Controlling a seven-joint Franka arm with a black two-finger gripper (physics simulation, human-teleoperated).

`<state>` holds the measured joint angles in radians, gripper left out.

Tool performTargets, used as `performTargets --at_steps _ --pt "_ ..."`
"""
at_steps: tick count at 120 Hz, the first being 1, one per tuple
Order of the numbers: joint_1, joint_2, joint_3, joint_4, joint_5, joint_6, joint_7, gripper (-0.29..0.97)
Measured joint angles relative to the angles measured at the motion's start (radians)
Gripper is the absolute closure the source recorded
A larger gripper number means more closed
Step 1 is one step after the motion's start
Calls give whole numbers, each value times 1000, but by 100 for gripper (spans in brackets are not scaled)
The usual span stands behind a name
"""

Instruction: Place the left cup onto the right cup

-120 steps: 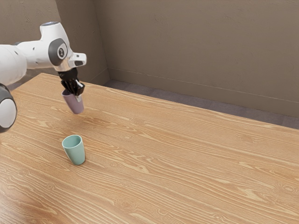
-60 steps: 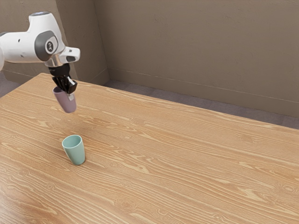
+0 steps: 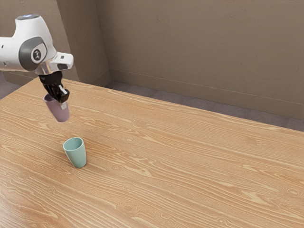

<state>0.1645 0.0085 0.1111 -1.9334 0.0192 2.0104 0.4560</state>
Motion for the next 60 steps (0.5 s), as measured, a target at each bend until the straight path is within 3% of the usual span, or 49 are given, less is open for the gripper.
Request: performTargets --at_steps 60 --pt "-23 -92 -32 -134 14 27 -49 78"
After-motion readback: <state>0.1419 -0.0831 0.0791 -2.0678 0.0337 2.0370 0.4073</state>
